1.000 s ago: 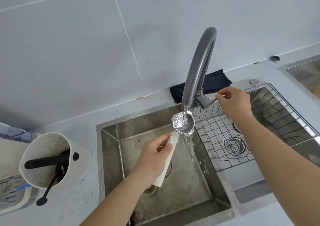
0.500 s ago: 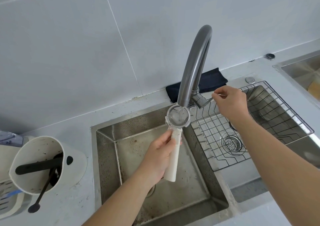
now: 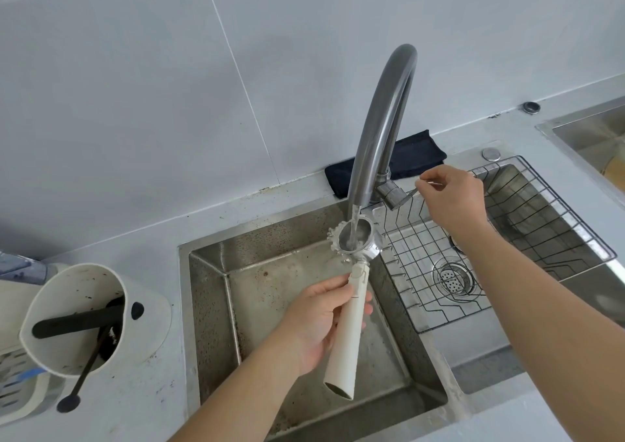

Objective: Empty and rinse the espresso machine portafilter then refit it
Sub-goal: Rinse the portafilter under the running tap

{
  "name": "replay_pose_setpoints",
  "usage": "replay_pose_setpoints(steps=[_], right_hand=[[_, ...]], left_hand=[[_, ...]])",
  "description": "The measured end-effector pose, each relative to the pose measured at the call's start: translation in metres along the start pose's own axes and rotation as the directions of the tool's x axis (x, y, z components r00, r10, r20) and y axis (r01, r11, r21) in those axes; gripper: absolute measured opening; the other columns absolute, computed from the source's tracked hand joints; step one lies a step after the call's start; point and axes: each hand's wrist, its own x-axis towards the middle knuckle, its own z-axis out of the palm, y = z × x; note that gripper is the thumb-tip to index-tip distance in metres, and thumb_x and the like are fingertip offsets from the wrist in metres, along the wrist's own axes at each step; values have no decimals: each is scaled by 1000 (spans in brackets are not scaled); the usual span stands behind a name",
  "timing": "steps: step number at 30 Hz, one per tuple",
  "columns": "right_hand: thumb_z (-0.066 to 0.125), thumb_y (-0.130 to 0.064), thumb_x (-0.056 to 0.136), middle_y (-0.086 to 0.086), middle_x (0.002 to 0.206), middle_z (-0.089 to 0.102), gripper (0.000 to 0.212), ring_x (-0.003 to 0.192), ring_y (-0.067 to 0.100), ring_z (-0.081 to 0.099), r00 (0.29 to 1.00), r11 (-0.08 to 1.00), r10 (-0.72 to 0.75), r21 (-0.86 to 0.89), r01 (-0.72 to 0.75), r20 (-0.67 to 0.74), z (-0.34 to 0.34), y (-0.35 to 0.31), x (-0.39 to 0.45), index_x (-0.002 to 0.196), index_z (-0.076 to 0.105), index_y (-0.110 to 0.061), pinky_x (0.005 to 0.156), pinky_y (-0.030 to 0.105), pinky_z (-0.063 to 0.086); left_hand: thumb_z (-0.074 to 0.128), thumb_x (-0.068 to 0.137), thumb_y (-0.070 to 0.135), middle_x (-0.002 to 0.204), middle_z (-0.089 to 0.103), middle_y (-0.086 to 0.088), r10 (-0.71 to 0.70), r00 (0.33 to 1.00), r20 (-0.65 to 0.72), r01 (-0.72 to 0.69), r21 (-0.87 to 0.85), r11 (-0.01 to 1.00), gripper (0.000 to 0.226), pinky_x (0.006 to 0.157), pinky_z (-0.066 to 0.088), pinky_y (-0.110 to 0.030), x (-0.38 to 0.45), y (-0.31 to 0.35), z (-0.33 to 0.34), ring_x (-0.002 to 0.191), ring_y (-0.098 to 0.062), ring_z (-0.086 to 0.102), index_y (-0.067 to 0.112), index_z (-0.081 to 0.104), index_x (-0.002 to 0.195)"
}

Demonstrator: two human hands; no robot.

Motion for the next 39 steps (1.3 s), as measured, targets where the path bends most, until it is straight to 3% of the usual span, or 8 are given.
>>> replay_pose_setpoints(steps=[11,16,19,22,30,34,36,39], right_hand=[[64,-23,91,1,92,71,16,85,15,63,1000,1000,-15,-3,15,-3,0,2,0,100,73,-13,78,27,48],[65,-23,92,2,94,72,15,84,14,63,1000,1000,-4,-1,4,0,1,2,1,101,73,-14,74,25,46],[65,-24,91,2,94,73,15,84,14,64,1000,1000,-2,0,2,-4,2,3,1,101,73,-15,75,25,46],[66,-24,92,2,94,73,14,83,14,64,1000,1000,0,1,0,-4,2,3,1,101,73,-15,74,25,47],[65,-25,92,0,92,71,15,85,15,64,1000,1000,2,3,-2,-3,1,2,1,101,73,-16,79,30,52],[65,-26,92,0,93,71,15,84,14,64,1000,1000,7,0,-7,-2,1,2,0,101,72,-16,77,31,53],[65,-26,92,0,94,71,15,83,15,65,1000,1000,5,-5,-5,-1,1,2,0,101,72,-16,78,34,56],[65,-26,92,-1,91,71,14,82,16,66,1000,1000,3,0,-3,0,0,1,1,99,73,-16,81,38,58]], left_hand=[[59,92,13,82,75,-11,-26,992,-127,57,248,967,20,54,51,-27,-8,9,-20,66,-16,68,8,71,108],[59,93,15,76,71,-11,25,987,-161,43,405,913,19,42,46,-19,-19,21,-26,49,-11,62,15,70,109],[62,91,16,81,73,-12,111,979,-170,-11,504,863,19,46,49,-20,-22,24,-29,60,-18,63,23,74,103],[64,89,15,89,76,-11,165,972,-169,-54,522,851,22,53,52,-27,-22,25,-33,68,-21,65,34,74,94],[65,90,17,107,68,-14,258,956,-139,-143,545,826,28,55,53,-29,-13,18,-41,66,-17,61,35,72,110],[62,92,17,106,68,-11,278,953,-119,-177,526,832,32,54,53,-25,-10,15,-38,69,-16,60,34,68,120],[61,93,18,104,68,-11,286,953,-104,-198,500,843,31,54,52,-25,-8,13,-36,69,-17,60,39,68,115],[60,94,18,104,71,-7,303,949,-88,-230,461,857,31,63,53,-34,-1,8,-33,77,-21,62,43,69,112]])
